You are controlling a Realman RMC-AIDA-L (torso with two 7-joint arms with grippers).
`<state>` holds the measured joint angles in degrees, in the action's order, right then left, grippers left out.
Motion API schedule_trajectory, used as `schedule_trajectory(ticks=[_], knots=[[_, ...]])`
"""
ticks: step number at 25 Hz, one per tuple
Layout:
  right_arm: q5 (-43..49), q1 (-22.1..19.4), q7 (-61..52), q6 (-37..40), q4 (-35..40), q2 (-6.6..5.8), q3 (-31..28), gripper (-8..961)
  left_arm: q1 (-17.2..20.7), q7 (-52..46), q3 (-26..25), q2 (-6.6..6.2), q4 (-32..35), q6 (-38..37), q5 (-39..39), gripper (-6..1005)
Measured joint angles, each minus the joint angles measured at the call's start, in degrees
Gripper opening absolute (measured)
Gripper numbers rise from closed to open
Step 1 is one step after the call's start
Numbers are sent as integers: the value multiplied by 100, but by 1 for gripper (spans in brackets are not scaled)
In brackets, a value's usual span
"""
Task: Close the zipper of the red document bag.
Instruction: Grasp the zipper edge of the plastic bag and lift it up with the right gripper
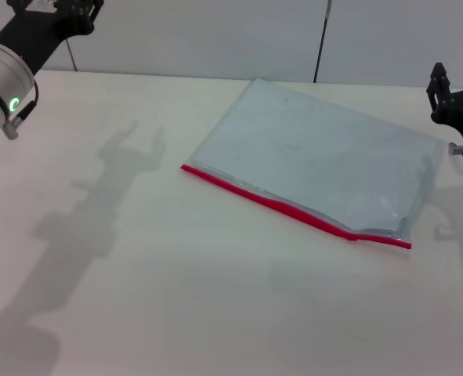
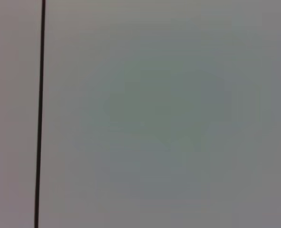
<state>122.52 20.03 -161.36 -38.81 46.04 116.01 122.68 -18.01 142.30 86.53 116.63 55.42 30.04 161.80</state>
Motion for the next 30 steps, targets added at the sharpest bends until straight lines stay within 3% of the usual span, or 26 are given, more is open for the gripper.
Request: schedule_trajectory(ticks=[16, 20, 24, 26, 27, 28, 30], knots=[[-212, 44, 0, 100, 14, -10, 27, 468, -63, 4, 3, -17, -129, 79, -28, 460], [-189, 27, 11, 566, 259, -96, 1, 467, -56, 29, 4, -24, -128, 35, -53, 460], [14, -119, 83, 1642, 986, -492, 3, 467, -25, 37, 9, -43, -103, 14, -55, 461], [178, -214, 92, 2236, 1436, -747, 2, 467, -22, 33, 10, -56, -92, 10, -63, 461], [354, -291, 103, 2750, 1856, -967, 2, 467, -21, 29, 11, -63, -89, 7, -73, 461], [354, -291, 103, 2750, 1856, -967, 2, 467, -21, 17, 10, -68, -87, 1, -122, 461], [612, -347, 114, 3326, 2240, -1148, -17, 466, -23, -1, 3, -70, -84, -39, -226, 461]])
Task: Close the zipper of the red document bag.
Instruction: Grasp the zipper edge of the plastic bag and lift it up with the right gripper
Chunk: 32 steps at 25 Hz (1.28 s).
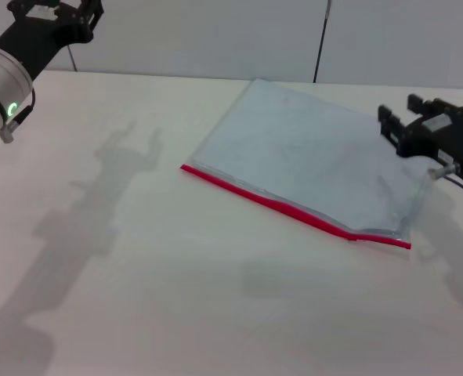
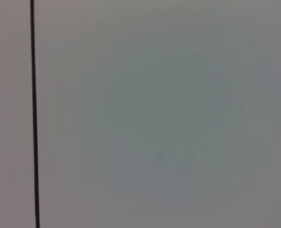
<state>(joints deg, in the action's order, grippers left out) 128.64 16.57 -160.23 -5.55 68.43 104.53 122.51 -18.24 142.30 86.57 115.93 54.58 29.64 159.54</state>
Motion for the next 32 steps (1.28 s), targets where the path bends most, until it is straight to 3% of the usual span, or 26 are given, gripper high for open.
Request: schedule_trajectory(ticks=[3, 12, 14, 17, 23, 24, 32], knots=[[375, -34, 8, 811, 418, -123, -104, 466, -28, -6, 4, 0, 6, -120, -115, 461], [617, -458, 879, 2594, 1550, -19, -556, 465, -36, -9, 8, -7, 0, -162, -173, 461], [604, -529, 1232, 3003, 1676, 81, -730, 465, -36, -13, -1, -8, -11, -162, -235, 461], [594, -555, 1852, 3726, 1667, 335, -1099, 465, -43, -19, -9, -9, -28, -168, -289, 460], [595, -613, 3116, 5303, 1637, 1100, -2242, 459, -47, -16, -9, -9, -102, -176, -288, 460], [592, -612, 3259, 5543, 1663, 1157, -2375, 458, -46, -13, -8, -9, -109, -176, -289, 460], [893, -375, 3300, 6445, 1739, 1150, -2564, 472, -39, -9, -25, -26, -114, -179, -399, 460]])
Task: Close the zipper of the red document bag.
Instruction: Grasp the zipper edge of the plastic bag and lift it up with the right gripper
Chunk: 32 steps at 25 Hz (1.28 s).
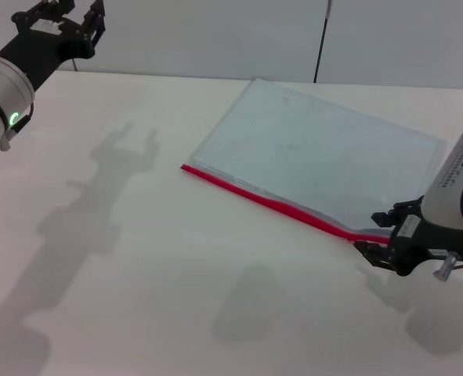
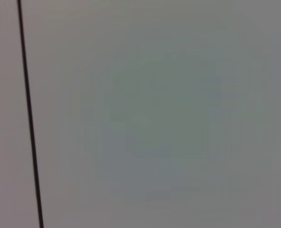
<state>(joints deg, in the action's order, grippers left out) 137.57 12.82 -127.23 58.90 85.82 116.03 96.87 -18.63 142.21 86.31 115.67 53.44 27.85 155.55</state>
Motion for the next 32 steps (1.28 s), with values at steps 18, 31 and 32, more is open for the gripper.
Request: schedule_trajectory(ticks=[18, 31, 32], knots=[[1791, 422, -1162, 184, -76, 17, 565, 573, -14, -9, -9, 0, 51, -158, -128, 461], [1816, 564, -1200, 249, -236, 25, 708, 581, -18, -5, -18, 2, 62, -211, -131, 461], [1820, 593, -1217, 238, -287, 25, 710, 581, -18, -5, -14, 4, 62, -211, -131, 461]])
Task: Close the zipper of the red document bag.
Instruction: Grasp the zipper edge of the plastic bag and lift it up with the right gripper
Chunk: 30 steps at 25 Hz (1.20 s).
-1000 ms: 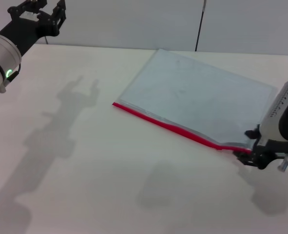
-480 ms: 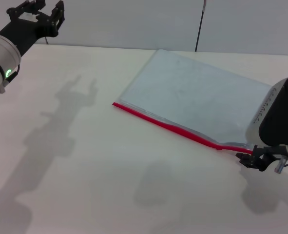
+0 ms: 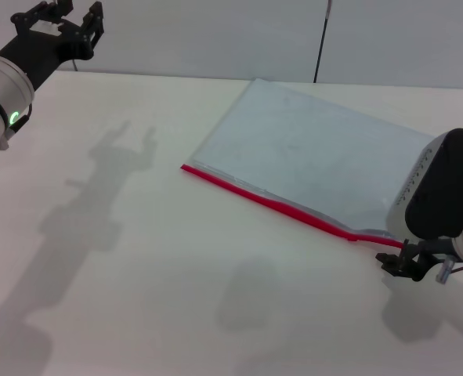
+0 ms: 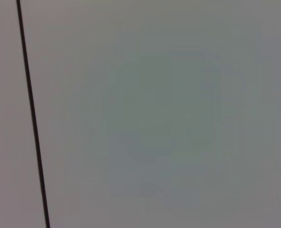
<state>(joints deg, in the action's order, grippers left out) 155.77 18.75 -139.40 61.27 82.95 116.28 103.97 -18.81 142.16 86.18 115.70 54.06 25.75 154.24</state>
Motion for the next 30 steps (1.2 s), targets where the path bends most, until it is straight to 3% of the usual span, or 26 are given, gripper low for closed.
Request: schedule_trajectory(ticks=[8, 30], knots=[[369, 280, -370, -53, -336, 4, 67, 579, -24, 18, 20, 15, -4, 1, 0, 460], [515, 461, -501, -361, -443, -7, 109, 575, -53, 7, 48, 26, 35, -9, -67, 461]])
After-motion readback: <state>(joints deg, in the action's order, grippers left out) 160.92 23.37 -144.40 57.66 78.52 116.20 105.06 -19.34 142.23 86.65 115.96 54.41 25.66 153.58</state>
